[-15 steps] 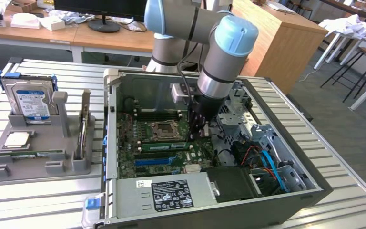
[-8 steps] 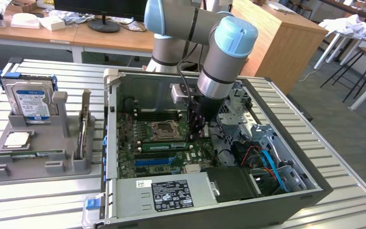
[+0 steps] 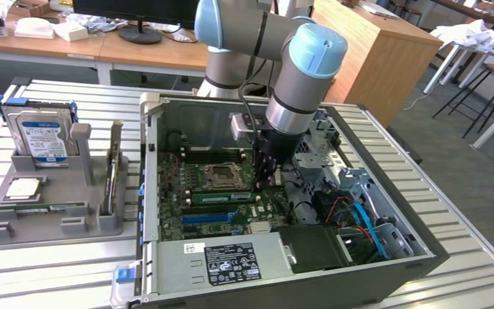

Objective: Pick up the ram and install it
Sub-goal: 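Press down the ram until it locks into place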

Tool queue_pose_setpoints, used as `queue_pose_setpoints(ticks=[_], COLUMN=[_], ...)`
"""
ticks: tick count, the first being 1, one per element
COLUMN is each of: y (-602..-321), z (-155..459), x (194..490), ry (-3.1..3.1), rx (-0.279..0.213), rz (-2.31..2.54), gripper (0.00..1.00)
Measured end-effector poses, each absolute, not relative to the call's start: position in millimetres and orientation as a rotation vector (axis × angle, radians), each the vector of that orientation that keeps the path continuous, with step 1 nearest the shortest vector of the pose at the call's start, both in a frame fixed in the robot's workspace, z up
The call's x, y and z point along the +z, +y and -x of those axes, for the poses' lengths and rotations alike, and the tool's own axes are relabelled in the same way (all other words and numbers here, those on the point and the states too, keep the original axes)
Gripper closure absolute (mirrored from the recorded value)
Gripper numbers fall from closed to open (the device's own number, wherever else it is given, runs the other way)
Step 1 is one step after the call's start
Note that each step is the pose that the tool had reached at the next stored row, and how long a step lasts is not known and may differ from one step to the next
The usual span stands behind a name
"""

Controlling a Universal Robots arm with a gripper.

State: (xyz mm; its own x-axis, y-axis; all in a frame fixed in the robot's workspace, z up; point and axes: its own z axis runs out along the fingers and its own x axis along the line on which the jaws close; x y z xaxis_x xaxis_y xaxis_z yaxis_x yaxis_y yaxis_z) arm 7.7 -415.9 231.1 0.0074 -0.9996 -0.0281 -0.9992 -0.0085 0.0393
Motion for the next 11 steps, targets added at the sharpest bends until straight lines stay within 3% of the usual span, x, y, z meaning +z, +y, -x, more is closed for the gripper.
queue_pose_setpoints(ticks=[11], y=[-415.7], z=[-7.7], x=[229.9], ry=[-2.206], rx=[-0.074], rz=[-2.224], gripper=[0.90])
